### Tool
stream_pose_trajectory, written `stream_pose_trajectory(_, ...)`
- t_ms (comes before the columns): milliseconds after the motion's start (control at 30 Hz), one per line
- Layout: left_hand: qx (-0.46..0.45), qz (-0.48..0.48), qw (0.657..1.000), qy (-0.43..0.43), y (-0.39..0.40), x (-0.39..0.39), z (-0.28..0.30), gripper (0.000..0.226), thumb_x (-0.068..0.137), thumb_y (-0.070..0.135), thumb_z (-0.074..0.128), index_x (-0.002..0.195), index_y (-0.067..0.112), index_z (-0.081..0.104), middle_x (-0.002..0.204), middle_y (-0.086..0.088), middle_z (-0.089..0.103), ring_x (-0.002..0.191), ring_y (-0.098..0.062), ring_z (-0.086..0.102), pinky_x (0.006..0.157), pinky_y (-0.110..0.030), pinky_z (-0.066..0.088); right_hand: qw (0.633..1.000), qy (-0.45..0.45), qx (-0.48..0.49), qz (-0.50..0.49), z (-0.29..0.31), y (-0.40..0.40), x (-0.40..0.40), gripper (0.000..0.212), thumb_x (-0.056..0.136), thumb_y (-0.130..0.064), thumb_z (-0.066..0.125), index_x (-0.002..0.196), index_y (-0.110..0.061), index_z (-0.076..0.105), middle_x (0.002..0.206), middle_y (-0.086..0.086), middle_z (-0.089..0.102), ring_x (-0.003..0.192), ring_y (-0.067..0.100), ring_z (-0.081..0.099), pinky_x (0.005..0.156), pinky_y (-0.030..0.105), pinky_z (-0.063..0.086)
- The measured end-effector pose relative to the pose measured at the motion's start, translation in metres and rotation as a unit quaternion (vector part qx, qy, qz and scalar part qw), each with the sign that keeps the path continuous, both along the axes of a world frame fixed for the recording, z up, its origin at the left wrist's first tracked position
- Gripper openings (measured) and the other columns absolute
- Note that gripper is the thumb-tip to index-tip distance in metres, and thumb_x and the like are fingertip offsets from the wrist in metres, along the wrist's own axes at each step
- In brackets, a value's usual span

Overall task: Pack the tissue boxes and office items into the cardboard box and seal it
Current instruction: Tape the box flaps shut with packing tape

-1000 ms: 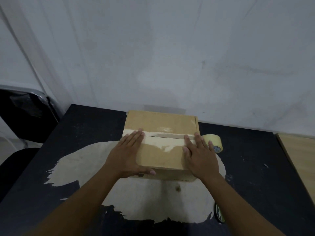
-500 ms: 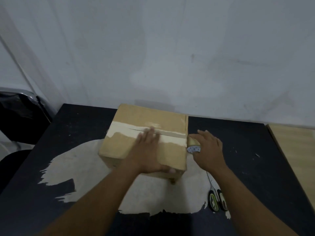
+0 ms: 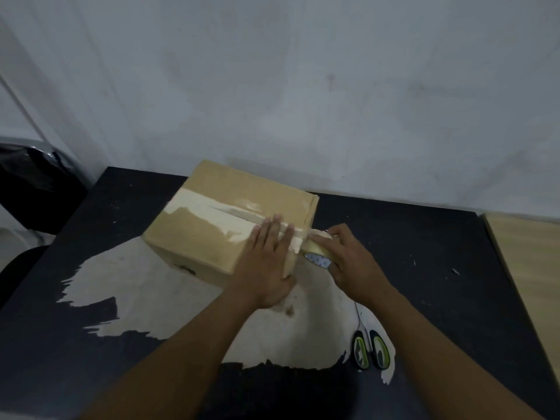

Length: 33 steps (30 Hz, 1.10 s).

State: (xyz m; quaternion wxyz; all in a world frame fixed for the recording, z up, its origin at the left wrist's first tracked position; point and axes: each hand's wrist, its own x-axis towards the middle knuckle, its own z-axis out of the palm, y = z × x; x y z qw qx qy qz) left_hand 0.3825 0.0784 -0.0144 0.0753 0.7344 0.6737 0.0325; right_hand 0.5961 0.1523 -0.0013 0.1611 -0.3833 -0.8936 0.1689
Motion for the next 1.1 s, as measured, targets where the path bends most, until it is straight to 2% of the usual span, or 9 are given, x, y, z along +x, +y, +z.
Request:
stream_pose_trajectory(133,0.013,-0.011,1.000,0.017,-0.006,-0.018,-0.001,0.096,0.090,0.065,0.035,0.163,0.025,-0.011,0.170,-0.010,-0.018,0.157,-0.027,-0.018,0.128,-0.046,-0.002,0.996,0.019,0.063,0.060,-0.012,-0.004,-0.004,0.061,0.082,-0.003,0.067,0.140,-0.019,0.056,0.149,0.006,0.047,0.124,0.026,0.052,0.098,0.039,0.048)
stream_pose_trajectory(200,0.013,-0.005,1.000,0.020,-0.007,-0.017,-0.003,0.095,0.091,0.064,0.039,0.163,0.025,-0.010,0.170,-0.008,-0.018,0.157,-0.025,-0.018,0.128,-0.045,-0.002,0.995,0.011,0.063,0.071,-0.025,-0.001,0.003,0.067,0.080,0.001,0.065,0.143,-0.017,0.053,0.148,0.003,0.050,0.115,0.029,0.057,0.094,0.045,0.050)
stream_pose_trajectory(400,0.006,0.001,1.000,0.010,-0.005,-0.018,-0.001,0.097,0.088,0.061,0.044,0.164,0.025,-0.004,0.171,-0.007,-0.015,0.157,-0.025,-0.016,0.128,-0.045,-0.002,0.995,-0.009,0.040,0.096,-0.046,0.005,0.013,0.078,0.077,0.004,0.060,0.150,-0.021,0.047,0.159,-0.008,0.036,0.101,0.028,0.058,0.085,0.038,0.047)
stream_pose_trajectory(633,0.019,0.002,1.000,-0.012,-0.005,-0.018,0.000,0.102,0.083,0.056,0.058,0.164,0.025,0.005,0.172,-0.005,-0.008,0.158,-0.024,-0.011,0.128,-0.045,0.001,0.996,-0.026,0.030,0.081,-0.056,0.005,-0.001,0.088,0.078,0.006,0.061,0.154,-0.031,0.037,0.164,-0.019,0.023,0.082,0.018,0.044,0.073,0.034,0.047)
stream_pose_trajectory(700,0.005,0.018,0.999,-0.036,-0.003,-0.017,0.006,0.100,0.081,0.061,0.060,0.163,0.026,0.014,0.173,-0.004,0.000,0.159,-0.024,-0.002,0.128,-0.045,0.005,0.997,-0.033,0.030,0.060,-0.056,0.001,-0.007,0.091,0.076,0.009,0.059,0.155,-0.032,0.036,0.164,-0.019,0.022,0.081,0.017,0.041,0.070,0.031,0.045)
stream_pose_trajectory(767,0.015,0.052,0.997,-0.062,0.005,-0.011,0.013,0.089,0.083,0.070,0.056,0.156,0.026,0.030,0.167,-0.006,0.024,0.153,-0.028,0.022,0.124,-0.045,0.019,0.998,-0.044,0.031,0.039,-0.056,-0.005,-0.012,0.094,0.074,0.013,0.056,0.155,-0.031,0.037,0.163,-0.017,0.026,0.080,0.016,0.040,0.065,0.028,0.038)
stream_pose_trajectory(867,0.097,0.129,0.985,-0.064,0.026,0.006,0.021,0.069,0.092,0.066,0.047,0.144,0.021,0.044,0.135,-0.006,0.050,0.122,-0.027,0.048,0.105,-0.043,0.039,0.998,-0.049,0.032,0.017,-0.055,-0.013,-0.016,0.092,0.072,0.016,0.052,0.152,-0.029,0.043,0.162,-0.012,0.032,0.078,0.018,0.041,0.063,0.029,0.031)
stream_pose_trajectory(1000,0.127,0.182,0.975,0.000,0.042,0.031,0.011,0.055,0.090,0.051,0.052,0.133,0.017,0.051,0.129,-0.015,0.047,0.119,-0.033,0.047,0.105,-0.046,0.039,0.999,-0.001,-0.004,0.042,-0.059,-0.009,-0.014,0.091,0.074,0.019,0.048,0.153,-0.026,0.041,0.166,-0.009,0.022,0.092,0.021,0.051,0.075,0.033,0.043)
stream_pose_trajectory(1100,0.138,0.201,0.970,0.001,0.044,0.038,0.000,0.050,0.092,0.046,0.055,0.131,0.015,0.053,0.143,-0.020,0.044,0.131,-0.038,0.043,0.113,-0.052,0.034,0.994,0.104,-0.042,0.013,-0.057,-0.019,-0.005,0.082,0.074,0.018,0.063,0.146,-0.018,0.050,0.159,0.001,0.036,0.118,0.017,0.052,0.091,0.032,0.051)
